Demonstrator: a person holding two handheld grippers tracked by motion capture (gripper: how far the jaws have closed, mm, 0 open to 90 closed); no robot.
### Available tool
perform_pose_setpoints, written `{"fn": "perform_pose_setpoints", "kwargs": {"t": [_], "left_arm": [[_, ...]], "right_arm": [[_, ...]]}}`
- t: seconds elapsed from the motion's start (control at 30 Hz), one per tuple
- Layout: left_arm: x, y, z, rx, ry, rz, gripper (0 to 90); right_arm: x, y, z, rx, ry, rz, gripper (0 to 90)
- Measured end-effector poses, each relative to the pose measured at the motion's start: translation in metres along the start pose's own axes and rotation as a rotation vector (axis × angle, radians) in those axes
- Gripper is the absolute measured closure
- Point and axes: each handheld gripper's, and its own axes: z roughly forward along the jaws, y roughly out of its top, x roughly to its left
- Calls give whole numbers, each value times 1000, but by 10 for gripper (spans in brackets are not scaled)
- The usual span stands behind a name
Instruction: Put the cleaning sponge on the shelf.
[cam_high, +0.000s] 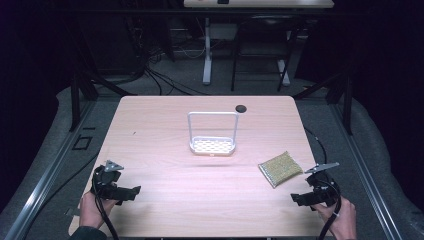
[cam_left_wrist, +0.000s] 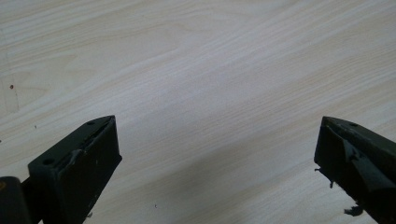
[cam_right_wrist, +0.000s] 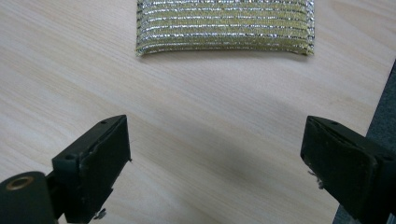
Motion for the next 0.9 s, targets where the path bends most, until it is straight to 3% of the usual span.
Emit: {"fn": "perform_pose_setpoints", "kwargs": {"t": [0.3, 0.5, 0.9], "left_arm": [[-2, 3, 3, 1, -11, 16, 2], [-2, 4, 2, -5, -9, 13, 2], [-2, 4, 2, -2, -4, 16, 2]], "right_arm": [[5, 9, 1, -14, 4, -32, 76], [7, 25, 6, -16, 0, -57, 75], [1, 47, 12, -22, -1, -74, 61]]}}
